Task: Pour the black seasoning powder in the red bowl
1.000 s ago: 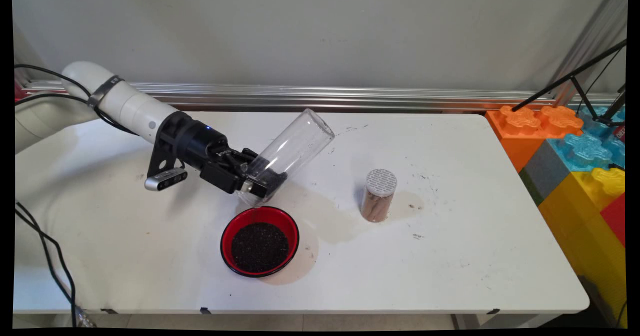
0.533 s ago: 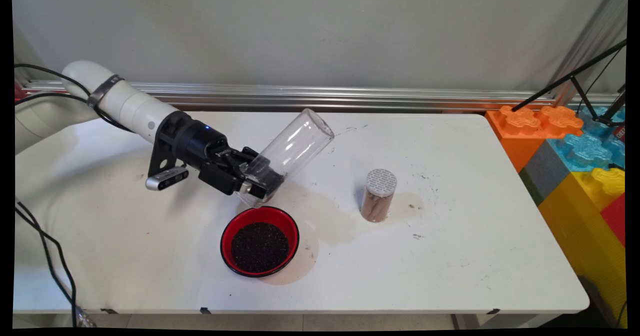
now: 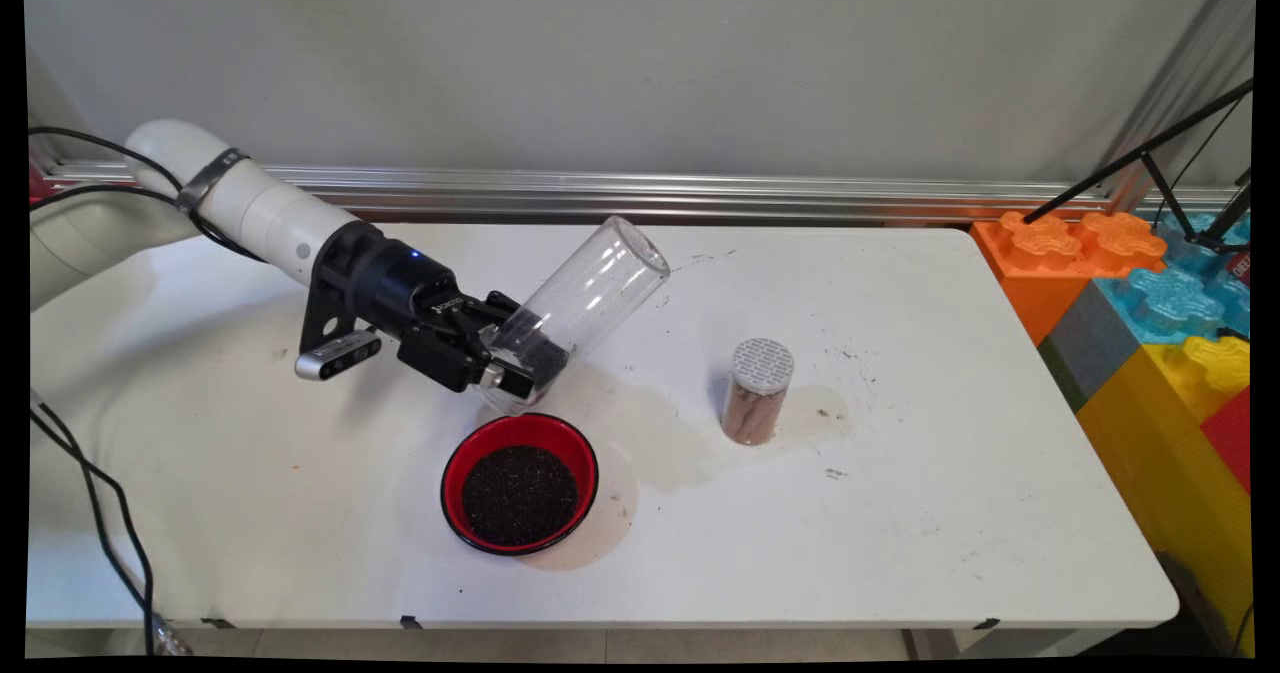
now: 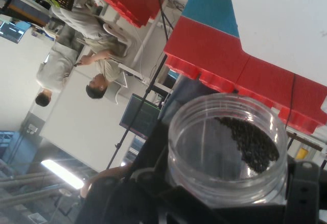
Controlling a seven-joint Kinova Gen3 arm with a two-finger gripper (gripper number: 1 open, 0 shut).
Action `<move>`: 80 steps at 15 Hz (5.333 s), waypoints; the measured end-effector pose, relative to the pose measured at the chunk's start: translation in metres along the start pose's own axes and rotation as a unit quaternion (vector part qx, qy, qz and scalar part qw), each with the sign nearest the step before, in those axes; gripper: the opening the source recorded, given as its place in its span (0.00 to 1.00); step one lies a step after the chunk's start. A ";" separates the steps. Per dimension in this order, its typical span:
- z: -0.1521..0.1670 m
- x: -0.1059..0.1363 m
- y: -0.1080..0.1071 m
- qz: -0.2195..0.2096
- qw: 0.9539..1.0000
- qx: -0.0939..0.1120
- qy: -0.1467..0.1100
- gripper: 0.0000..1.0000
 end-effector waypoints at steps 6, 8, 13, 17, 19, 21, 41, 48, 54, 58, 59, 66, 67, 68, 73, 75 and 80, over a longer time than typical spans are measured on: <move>0.001 -0.001 -0.002 0.012 1.000 0.003 0.000 0.00; 0.002 -0.002 -0.002 0.016 1.000 0.005 0.001 0.00; 0.003 -0.002 -0.004 0.025 1.000 0.008 0.004 0.00; 0.002 -0.001 -0.005 0.030 0.999 0.010 0.006 0.00; 0.002 -0.001 -0.005 0.031 0.999 0.011 0.008 0.00; 0.002 0.000 -0.005 0.035 0.999 0.012 0.010 0.00; 0.005 0.001 -0.010 0.078 0.996 0.022 0.021 0.00; 0.008 -0.002 -0.012 0.076 0.997 0.020 0.015 0.00; 0.008 0.000 -0.013 0.046 0.999 0.014 0.013 0.00; 0.006 0.005 -0.014 0.000 1.000 0.008 0.011 0.00; 0.005 0.006 -0.014 -0.012 1.000 0.007 0.011 0.00; 0.001 0.013 -0.016 -0.081 0.997 0.003 0.010 0.00; 0.001 0.014 -0.017 -0.090 0.996 0.003 0.010 0.00; 0.000 0.015 -0.017 -0.099 0.995 0.002 0.010 0.00; -0.002 0.017 -0.018 -0.151 0.989 -0.002 0.006 0.00; -0.002 0.018 -0.018 -0.179 0.984 -0.005 0.004 0.00; -0.003 0.019 -0.017 -0.243 0.970 -0.011 -0.005 0.00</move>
